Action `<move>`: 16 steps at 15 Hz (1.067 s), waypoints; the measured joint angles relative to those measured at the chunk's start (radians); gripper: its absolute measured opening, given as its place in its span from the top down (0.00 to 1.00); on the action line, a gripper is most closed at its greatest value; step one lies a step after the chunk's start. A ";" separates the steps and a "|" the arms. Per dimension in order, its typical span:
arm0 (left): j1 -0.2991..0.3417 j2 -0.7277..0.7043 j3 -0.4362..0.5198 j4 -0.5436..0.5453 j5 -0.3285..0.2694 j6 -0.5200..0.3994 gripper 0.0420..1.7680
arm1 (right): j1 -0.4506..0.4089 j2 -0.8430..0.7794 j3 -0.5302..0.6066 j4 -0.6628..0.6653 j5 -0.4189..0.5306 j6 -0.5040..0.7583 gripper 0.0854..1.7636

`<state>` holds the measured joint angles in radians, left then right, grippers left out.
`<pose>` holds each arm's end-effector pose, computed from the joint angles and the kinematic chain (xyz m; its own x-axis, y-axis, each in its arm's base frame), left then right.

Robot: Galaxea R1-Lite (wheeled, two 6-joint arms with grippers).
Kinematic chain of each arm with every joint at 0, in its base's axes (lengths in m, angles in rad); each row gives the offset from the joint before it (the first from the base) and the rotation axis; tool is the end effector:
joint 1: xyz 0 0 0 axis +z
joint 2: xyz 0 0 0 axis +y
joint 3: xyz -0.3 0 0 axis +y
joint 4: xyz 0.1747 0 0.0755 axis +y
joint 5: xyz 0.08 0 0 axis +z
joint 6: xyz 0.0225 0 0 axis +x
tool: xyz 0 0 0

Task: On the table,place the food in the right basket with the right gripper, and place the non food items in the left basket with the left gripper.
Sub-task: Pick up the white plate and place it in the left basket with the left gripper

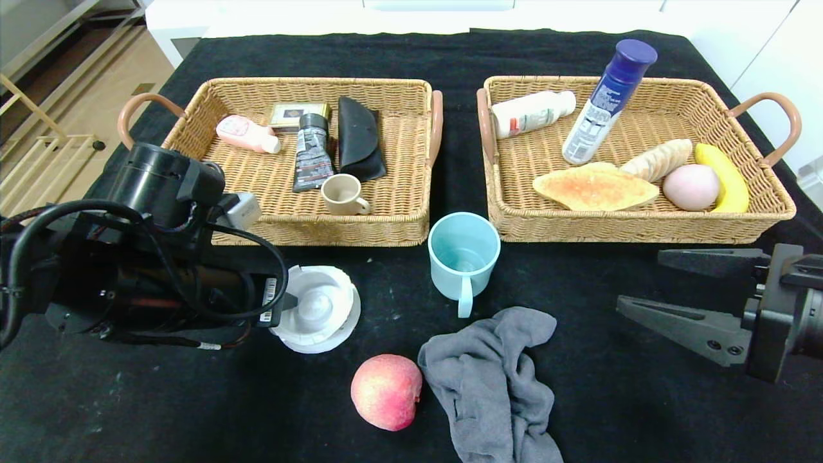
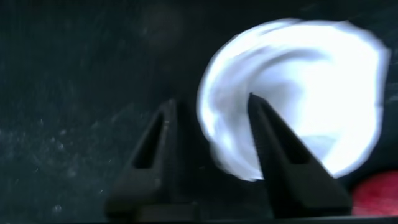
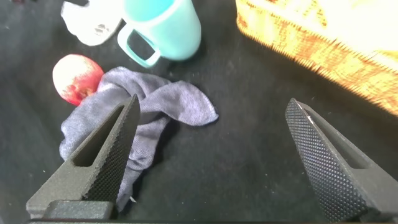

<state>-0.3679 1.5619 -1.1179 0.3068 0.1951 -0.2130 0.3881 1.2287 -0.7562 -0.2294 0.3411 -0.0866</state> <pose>0.2462 -0.0902 0.2235 0.7390 -0.0771 -0.6693 0.0810 0.9964 -0.0253 0.1707 0.0779 0.2460 0.7201 0.6558 -0.2268 -0.6740 0.7387 -0.0037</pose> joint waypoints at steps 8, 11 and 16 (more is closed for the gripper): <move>-0.001 0.015 0.000 -0.008 0.000 0.000 0.95 | 0.000 0.027 0.000 0.000 0.000 0.000 0.03; -0.002 0.016 0.003 -0.010 0.000 0.000 0.95 | 0.000 0.028 0.000 -0.001 0.000 0.000 0.03; -0.004 0.020 0.002 -0.009 0.002 0.000 0.95 | 0.000 0.028 0.000 -0.001 0.000 0.000 0.03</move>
<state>-0.3723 1.5817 -1.1160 0.2983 0.1970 -0.2134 0.3877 1.2564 -0.7562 -0.2302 0.3411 -0.0864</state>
